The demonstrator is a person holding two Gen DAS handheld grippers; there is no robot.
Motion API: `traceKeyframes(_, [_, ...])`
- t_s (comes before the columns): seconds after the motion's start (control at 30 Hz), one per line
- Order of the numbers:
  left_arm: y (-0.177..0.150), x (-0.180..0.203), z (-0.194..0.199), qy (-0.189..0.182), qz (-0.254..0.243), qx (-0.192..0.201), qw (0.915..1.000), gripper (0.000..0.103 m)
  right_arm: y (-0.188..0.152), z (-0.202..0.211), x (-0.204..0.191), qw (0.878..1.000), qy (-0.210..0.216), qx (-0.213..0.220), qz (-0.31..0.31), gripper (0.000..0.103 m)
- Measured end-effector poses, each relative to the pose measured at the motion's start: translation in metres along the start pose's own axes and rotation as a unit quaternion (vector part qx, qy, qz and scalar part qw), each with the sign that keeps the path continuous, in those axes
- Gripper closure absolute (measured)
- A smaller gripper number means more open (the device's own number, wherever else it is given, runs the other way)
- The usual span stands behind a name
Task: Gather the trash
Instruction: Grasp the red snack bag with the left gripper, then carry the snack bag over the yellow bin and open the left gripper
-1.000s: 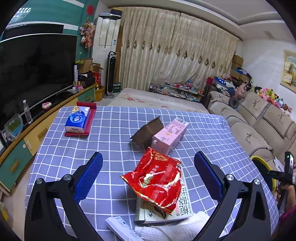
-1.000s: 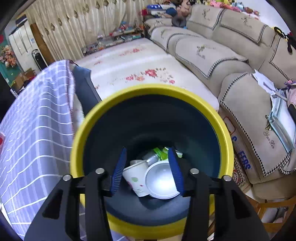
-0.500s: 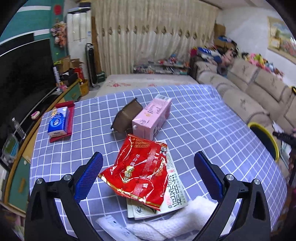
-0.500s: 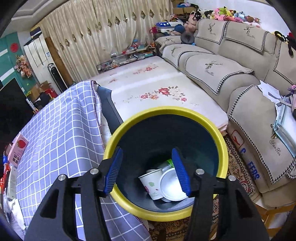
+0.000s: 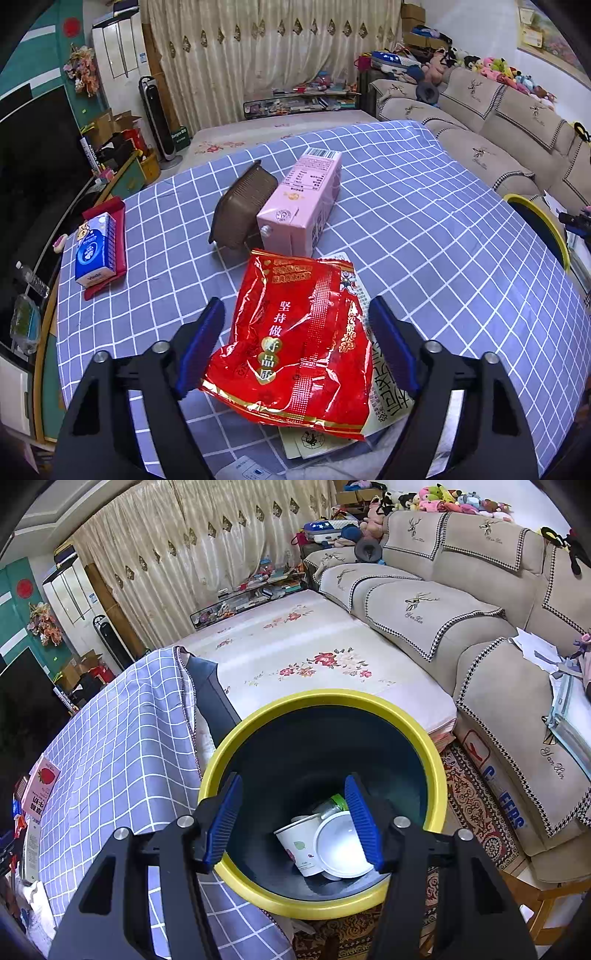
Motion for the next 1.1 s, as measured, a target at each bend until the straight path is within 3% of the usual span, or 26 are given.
traceKeyframes(0.4, [-0.002, -0.002, 0.0, 0.002, -0.003, -0.007, 1.0, 0.046, -0.002, -0.003, -0.01, 1.0, 0.003, -0.003, 0.011, 0.048])
traceKeyframes(0.63, [0.004, 0.001, 0.023, 0.0, 0.001, 0.015, 0.9999, 0.064, 0.0, 0.001, -0.007, 1.0, 0.004, 0.001, 0.007, 0.048])
traceKeyframes(0.87, [0.015, 0.019, 0.047, -0.006, -0.006, 0.029, 0.9995, 0.065, 0.002, 0.009, -0.004, 1.0, 0.009, 0.008, 0.006, 0.047])
traceKeyframes(1.1, [0.028, 0.07, 0.06, -0.033, -0.04, 0.033, 0.9981, 0.065, 0.009, 0.028, 0.0, 0.999, 0.014, 0.024, 0.021, 0.047])
Point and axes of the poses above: each gripper's, at about its wrist camera, not at the fingertips, and z roughly against the way its jaws point, x to its right, y to its top, the point moved 8 cm from there along -z, roughly the way its jaws point, and after that the axes turned 6 degrees about -x, right-handed, at the moved point
